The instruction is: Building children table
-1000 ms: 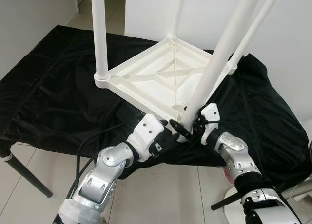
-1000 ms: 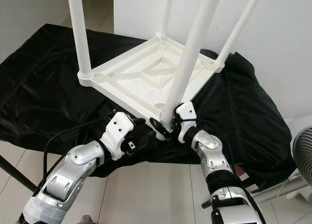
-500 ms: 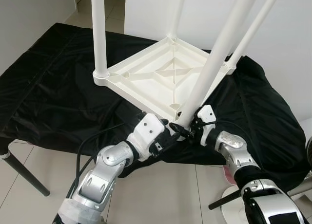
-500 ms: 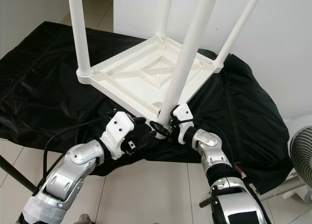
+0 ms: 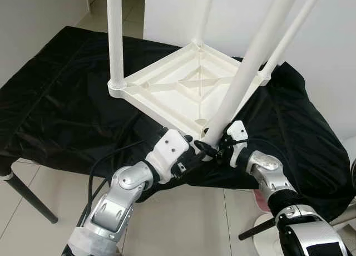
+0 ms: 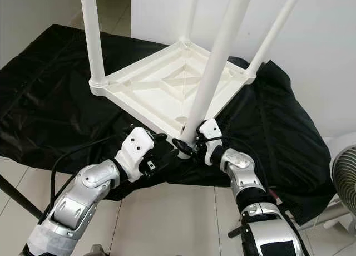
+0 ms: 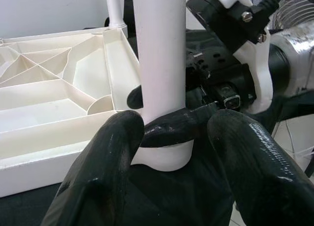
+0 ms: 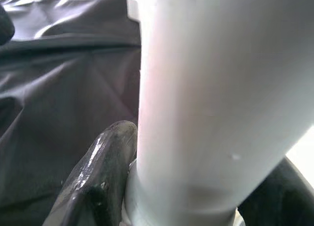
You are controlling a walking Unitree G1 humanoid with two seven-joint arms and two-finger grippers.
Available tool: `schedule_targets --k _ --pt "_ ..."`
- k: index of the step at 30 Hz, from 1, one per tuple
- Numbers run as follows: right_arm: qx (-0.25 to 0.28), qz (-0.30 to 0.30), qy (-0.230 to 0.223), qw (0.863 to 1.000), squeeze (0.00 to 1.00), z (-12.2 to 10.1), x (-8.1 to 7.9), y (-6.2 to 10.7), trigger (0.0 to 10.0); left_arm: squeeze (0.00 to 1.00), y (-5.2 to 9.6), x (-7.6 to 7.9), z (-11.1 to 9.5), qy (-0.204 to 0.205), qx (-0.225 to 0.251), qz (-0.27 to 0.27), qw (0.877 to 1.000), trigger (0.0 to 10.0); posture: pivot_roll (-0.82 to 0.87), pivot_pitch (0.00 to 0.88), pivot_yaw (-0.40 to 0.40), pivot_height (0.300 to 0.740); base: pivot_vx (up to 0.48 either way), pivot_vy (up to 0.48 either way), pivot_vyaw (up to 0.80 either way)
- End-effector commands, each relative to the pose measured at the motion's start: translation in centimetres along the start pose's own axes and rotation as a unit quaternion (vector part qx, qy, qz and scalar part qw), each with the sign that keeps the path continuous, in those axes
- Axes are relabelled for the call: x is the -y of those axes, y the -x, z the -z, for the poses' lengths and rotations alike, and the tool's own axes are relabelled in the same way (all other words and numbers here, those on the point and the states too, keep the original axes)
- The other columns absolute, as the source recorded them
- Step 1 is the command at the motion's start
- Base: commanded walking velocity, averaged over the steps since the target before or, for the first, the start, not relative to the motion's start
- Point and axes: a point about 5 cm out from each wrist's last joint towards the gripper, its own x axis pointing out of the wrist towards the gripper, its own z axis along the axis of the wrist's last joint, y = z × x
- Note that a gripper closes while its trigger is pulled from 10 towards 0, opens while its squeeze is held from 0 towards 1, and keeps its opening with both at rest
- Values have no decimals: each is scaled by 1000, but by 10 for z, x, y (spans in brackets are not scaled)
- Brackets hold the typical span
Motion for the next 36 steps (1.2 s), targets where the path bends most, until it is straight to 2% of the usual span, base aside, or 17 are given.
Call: schedule_targets --k 1,4,6,12,19,20,21,24,25,26,27,28,30,32,33,34,36 --pt "14 39 -16 999 0 1 5 7 10000 0 -2 0 -4 -7 10 -27 1000 10000 111 55 -137 740 0 0 0" --pt "25 60 -20 998 0 3 1 8 10000 0 -3 0 -5 -5 11 -25 1000 10000 108 56 -139 740 0 0 0" --pt "43 84 -46 994 0 6 -8 9 10000 0 -4 2 -5 -4 12 -21 1000 10000 99 57 -137 740 0 0 0" --pt "52 131 -69 988 0 13 -21 10 10000 0 -7 5 -4 -3 12 -9 1000 10000 92 54 -133 740 0 0 0" --pt "58 164 -74 982 0 14 -28 8 10000 0 -7 6 -4 -4 13 -3 1000 10000 84 52 -129 740 0 0 0" --pt "60 179 -77 979 0 14 -35 6 10000 0 -7 7 -4 -5 11 1 1000 10000 83 49 -131 740 0 0 0" --pt "60 179 -77 979 0 14 -35 6 10000 0 -7 7 -4 -5 11 1 1000 10000 83 49 -131 740 0 0 0" --pt "61 238 -82 966 0 14 -46 2 10000 0 -6 7 -2 -4 8 8 1000 10000 81 48 -132 740 0 0 0" --pt "61 238 -82 966 0 14 -46 2 10000 0 -6 7 -2 -4 8 8 1000 10000 81 48 -132 740 0 0 0" --pt "56 277 -88 955 0 15 -48 1 10000 0 -6 7 -2 -4 8 9 1000 10000 85 46 -137 740 0 0 0" --pt "56 277 -88 955 0 15 -48 1 10000 0 -6 7 -2 -4 8 9 1000 10000 85 46 -137 740 0 0 0" --pt "50 310 -98 944 0 16 -49 1 10000 0 -6 7 -2 -5 8 9 1000 10000 85 46 -137 740 0 0 0" --pt "50 310 -98 944 0 16 -49 1 10000 0 -6 7 -2 -5 8 9 1000 10000 85 46 -137 740 0 0 0" --pt "43 343 -124 930 0 18 -58 -4 10000 0 -5 8 -2 -5 9 8 1000 10000 93 36 -149 740 0 0 0" --pt "43 343 -124 930 0 18 -58 -4 10000 0 -5 8 -2 -5 9 8 1000 10000 93 36 -149 740 0 0 0" --pt "50 328 -116 936 0 14 -64 -9 10000 0 -5 8 -2 -4 9 8 1000 10000 93 36 -149 740 0 0 0" --pt "50 328 -116 936 0 14 -64 -9 10000 0 -5 8 -2 -4 9 8 1000 10000 93 36 -149 740 0 0 0"
